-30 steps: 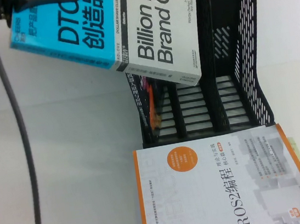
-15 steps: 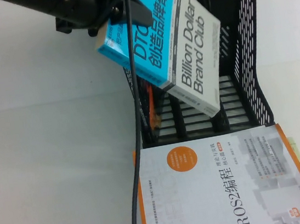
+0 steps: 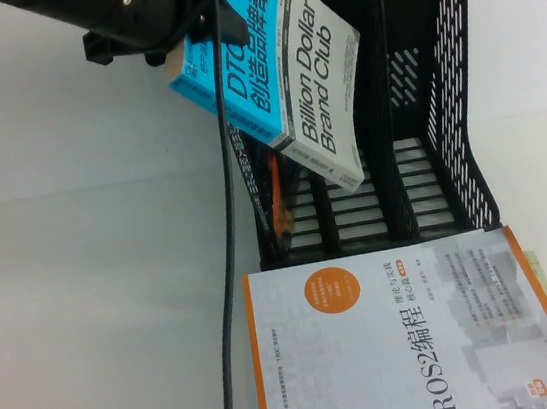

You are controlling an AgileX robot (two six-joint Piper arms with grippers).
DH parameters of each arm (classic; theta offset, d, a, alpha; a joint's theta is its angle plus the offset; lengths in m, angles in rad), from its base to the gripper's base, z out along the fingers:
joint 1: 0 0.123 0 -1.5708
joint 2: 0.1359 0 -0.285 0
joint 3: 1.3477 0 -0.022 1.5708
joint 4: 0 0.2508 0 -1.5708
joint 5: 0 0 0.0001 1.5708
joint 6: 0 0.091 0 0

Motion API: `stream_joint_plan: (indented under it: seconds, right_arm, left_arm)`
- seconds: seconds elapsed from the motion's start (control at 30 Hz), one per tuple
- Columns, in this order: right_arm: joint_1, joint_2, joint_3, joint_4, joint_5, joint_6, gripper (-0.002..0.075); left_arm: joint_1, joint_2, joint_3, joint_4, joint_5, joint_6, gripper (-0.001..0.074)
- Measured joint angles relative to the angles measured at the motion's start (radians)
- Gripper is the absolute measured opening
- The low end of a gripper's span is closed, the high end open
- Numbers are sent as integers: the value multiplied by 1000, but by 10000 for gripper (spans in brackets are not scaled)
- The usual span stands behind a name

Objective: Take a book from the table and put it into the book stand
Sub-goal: Place the book on the book shelf

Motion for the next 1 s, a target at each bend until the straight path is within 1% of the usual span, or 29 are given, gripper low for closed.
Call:
stream_joint_plan:
  seconds: [0.1,0.23,0.37,0.57,0.8,1.0]
  right_arm:
    - [0,0,10,4,0,0,-2]
    - [0,2,16,6,12,0,-2]
    - [0,13,16,8,41,0,-2]
    - [0,41,16,8,95,0,-2]
    - [0,43,16,15,123,5,-2]
    - [0,43,16,25,124,5,-2]
  left_arm:
    - [-20,4,-2,8,-44,-14,181]
    - [-68,29,-2,47,-94,-46,181]
    - [-127,62,-2,156,-111,-114,181]
    - [-194,87,-2,318,-111,-191,181]
    - [-229,112,-2,459,-115,-298,181]
    - [-236,147,-2,469,-148,-331,181]
